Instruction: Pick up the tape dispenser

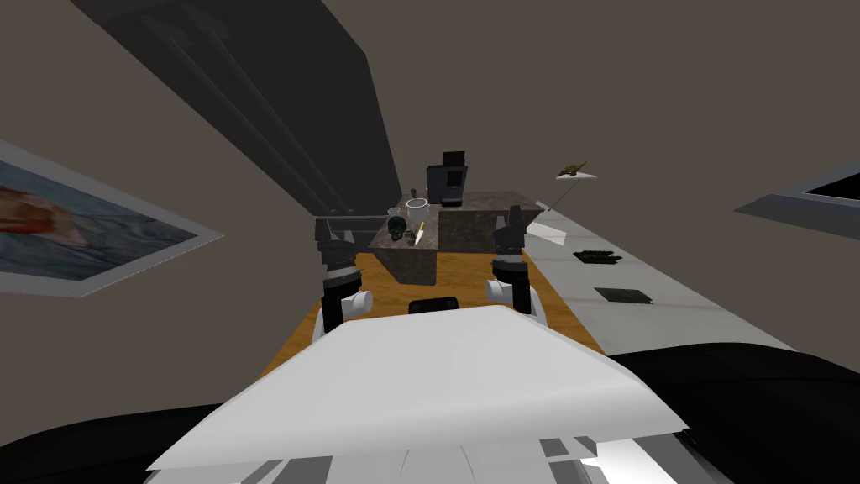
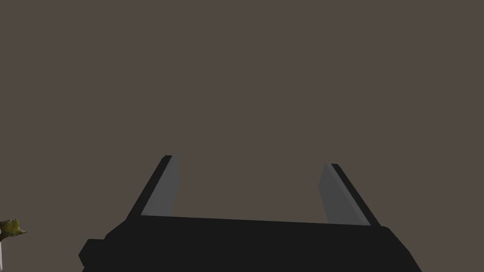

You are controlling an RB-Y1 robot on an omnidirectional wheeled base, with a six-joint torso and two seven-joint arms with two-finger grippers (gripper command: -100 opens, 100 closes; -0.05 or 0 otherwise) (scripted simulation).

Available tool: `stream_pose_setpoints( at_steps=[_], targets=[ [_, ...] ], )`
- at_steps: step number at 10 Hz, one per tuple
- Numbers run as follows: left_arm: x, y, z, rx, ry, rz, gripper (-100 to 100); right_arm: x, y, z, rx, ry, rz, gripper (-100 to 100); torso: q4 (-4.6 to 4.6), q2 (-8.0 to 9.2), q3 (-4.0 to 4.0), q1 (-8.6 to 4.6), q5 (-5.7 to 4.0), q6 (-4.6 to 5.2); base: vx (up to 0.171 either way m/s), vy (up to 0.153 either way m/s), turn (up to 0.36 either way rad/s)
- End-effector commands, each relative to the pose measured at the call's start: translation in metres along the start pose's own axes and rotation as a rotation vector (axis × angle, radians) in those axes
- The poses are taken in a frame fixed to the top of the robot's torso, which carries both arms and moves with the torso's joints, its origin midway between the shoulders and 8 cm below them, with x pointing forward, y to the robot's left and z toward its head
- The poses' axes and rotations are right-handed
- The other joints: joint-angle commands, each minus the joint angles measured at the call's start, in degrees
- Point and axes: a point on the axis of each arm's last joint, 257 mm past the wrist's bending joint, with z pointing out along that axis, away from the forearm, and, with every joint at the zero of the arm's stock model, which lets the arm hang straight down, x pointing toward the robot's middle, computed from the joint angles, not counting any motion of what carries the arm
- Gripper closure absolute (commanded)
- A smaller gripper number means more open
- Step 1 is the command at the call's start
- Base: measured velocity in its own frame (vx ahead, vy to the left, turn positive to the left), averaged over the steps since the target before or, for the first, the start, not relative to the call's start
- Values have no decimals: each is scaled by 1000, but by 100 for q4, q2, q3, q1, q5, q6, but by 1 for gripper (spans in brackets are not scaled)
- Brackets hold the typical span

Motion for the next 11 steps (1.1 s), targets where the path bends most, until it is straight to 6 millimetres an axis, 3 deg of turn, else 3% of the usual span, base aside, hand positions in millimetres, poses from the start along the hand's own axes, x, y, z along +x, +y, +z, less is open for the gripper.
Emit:
stream_pose_setpoints(
  at_steps=[1, 6, 11],
  targets=[
    [2, 12, -3, -23, 42, 48, -100, 0, 0, 0, 0, 0, 0, 0, 0, 0, 0, 0, 0, 0, -24, -37, -35],
    [-6, 62, -17, -129, 130, 224, -100, 0, 0, 0, 0, 0, 0, 0, 4, 18, 11, -33, -7, 1, -45, -81, -35],
    [-40, 124, -41, -270, 205, 459, -100, 0, 0, 0, 0, 0, 0, 0, 4, 19, 11, -54, -12, 1, -54, -132, -45]
  ],
)
